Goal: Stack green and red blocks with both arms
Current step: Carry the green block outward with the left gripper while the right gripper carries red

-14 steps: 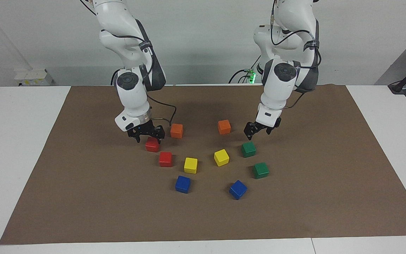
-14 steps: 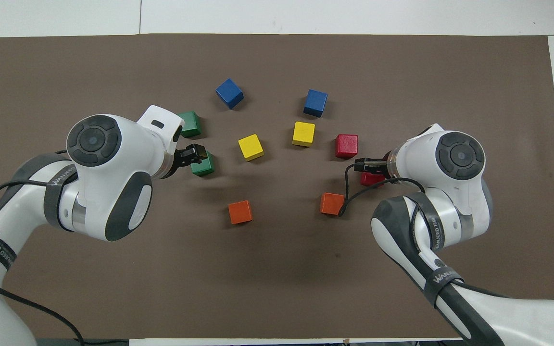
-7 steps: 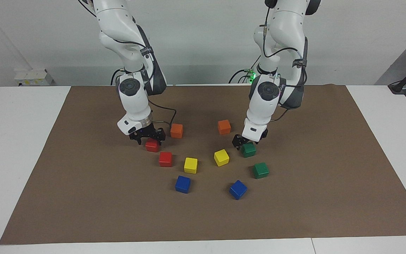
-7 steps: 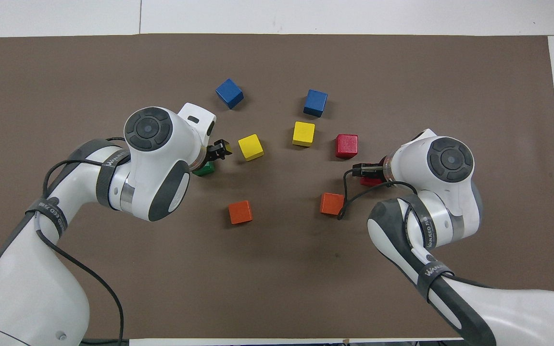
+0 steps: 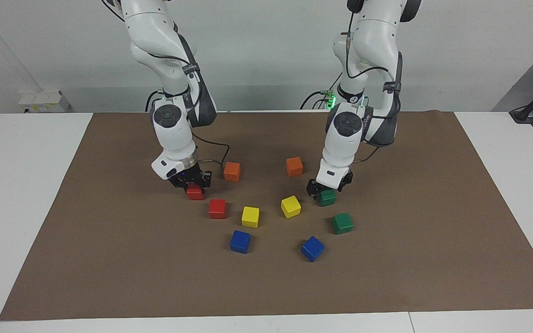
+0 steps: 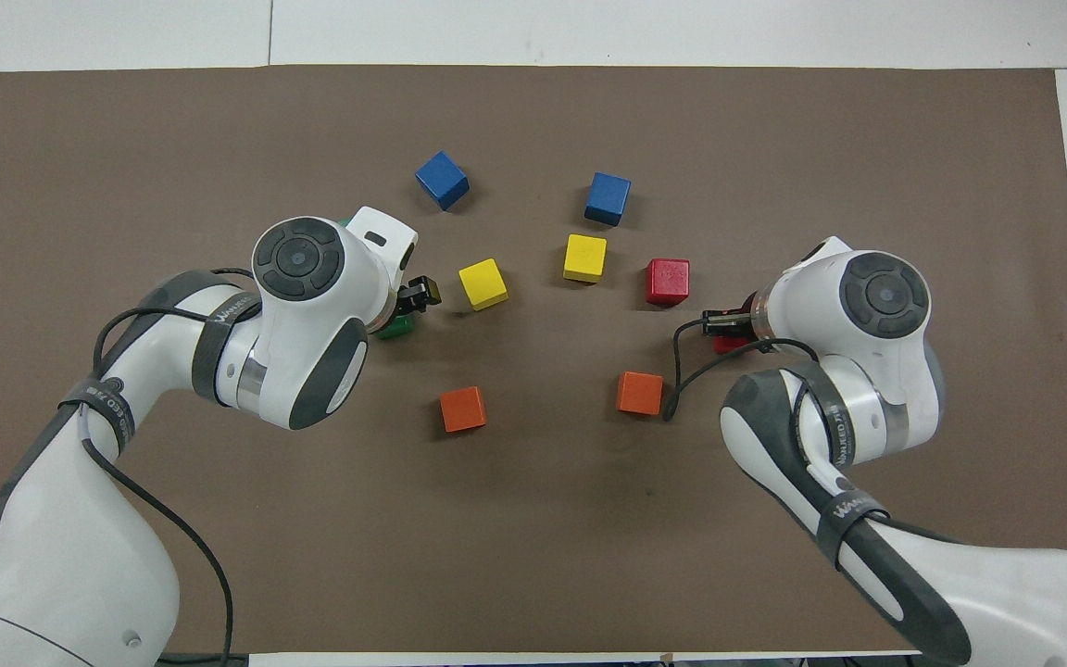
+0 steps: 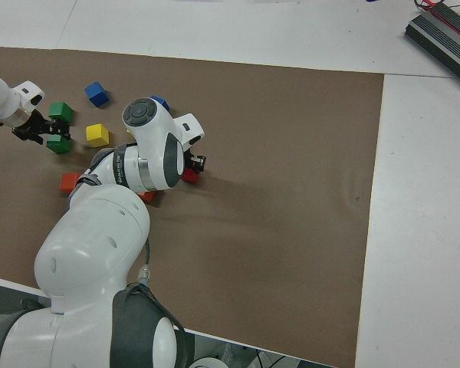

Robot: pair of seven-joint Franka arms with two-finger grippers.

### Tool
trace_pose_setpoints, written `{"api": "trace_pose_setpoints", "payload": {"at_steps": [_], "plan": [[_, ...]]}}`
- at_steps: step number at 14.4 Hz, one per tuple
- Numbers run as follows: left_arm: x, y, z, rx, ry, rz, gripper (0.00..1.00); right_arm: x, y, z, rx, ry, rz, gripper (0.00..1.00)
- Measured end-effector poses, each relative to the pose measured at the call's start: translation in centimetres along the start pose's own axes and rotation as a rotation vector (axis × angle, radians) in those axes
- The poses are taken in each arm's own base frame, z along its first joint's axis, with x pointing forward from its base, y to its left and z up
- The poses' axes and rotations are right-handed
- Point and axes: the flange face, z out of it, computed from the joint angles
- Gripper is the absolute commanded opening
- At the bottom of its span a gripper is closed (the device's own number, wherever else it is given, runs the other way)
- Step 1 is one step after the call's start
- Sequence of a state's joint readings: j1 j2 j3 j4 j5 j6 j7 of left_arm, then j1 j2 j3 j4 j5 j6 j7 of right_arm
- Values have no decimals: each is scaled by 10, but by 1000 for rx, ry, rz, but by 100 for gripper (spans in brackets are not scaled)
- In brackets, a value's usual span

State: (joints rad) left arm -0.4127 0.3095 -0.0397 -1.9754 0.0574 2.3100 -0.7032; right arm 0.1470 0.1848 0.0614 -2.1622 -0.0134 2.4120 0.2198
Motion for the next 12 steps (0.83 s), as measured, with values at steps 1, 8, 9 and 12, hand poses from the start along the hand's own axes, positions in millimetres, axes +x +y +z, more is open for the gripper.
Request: {"api": "trace_pose_setpoints", "payload": {"at_steps": [1,8,9,12], "plan": [[-3,-1,6,-2,1,2,100,10,21,-8,-3,4,-27,0],[-8,-1,21,-26,25,7,0,32,144,-24,-21,22,-133,0],[-9,-1,23,-25,25,10,0,31,150,-20,-20,15,-130,0],[-12,4,22,-26,28,22,0,28,154,-6,-18,4,-127,0]]}}
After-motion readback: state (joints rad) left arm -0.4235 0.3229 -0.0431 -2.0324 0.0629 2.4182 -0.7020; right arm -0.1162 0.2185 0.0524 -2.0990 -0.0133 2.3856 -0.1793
